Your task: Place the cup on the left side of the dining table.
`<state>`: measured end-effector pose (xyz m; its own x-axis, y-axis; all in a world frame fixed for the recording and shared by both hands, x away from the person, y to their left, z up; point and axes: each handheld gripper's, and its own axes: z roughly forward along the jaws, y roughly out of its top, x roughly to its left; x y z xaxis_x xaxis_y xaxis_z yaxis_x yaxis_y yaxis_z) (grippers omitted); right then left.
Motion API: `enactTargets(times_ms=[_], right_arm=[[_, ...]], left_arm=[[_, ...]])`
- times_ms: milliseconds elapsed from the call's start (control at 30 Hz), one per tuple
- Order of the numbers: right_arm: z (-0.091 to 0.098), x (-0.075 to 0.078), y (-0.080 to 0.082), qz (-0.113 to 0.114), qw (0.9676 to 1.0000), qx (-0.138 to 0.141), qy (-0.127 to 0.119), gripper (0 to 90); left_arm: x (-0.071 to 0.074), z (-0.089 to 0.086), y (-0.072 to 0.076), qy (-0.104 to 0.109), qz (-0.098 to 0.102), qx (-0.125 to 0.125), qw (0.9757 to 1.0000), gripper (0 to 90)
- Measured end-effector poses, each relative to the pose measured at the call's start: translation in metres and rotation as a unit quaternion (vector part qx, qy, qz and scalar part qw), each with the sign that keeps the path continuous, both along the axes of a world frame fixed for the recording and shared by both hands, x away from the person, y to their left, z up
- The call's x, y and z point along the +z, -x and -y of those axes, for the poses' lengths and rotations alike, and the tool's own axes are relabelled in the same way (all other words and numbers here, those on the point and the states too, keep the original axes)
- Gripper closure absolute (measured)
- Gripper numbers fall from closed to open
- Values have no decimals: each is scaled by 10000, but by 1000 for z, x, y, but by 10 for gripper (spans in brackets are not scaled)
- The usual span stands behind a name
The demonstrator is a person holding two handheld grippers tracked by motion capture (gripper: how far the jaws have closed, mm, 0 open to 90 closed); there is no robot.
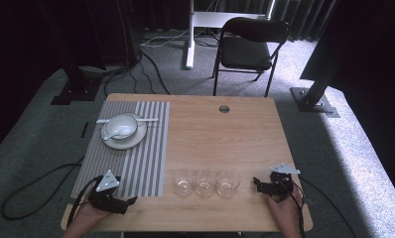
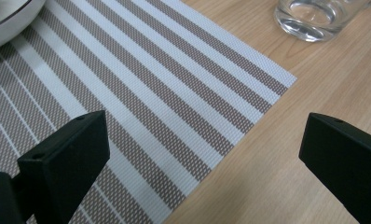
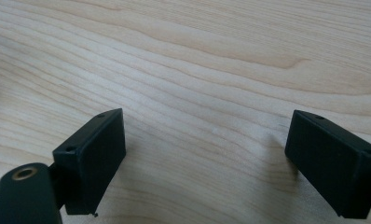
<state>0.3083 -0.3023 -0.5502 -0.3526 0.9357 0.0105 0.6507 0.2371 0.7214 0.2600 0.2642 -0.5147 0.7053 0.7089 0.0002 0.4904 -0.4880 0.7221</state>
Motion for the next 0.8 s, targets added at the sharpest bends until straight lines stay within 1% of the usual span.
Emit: enactTargets(times_ms=[200,267,333,400,433,800], right_arm=[[0,0,0,0,10000,0,0,116],[0,0,0,0,10000,1,0,116],[0,0,0,0,10000,0,0,116],[0,0,0,0,10000,-1,0,116],[0,0,0,0,10000,0,0,116],[0,0,0,0,10000,0,-1,116]], left_arm=[[0,9,-3,-20,-16,-118,9999,20],[0,13,-4,4,-27,-176,9998,20],[0,16,-4,-3,-20,-205,9998,20],[0,19,-5,-31,30,-217,9998,20],[0,21,-6,21,13,-243,9997,20],[1,37,-10,31,44,-463,9989,20]])
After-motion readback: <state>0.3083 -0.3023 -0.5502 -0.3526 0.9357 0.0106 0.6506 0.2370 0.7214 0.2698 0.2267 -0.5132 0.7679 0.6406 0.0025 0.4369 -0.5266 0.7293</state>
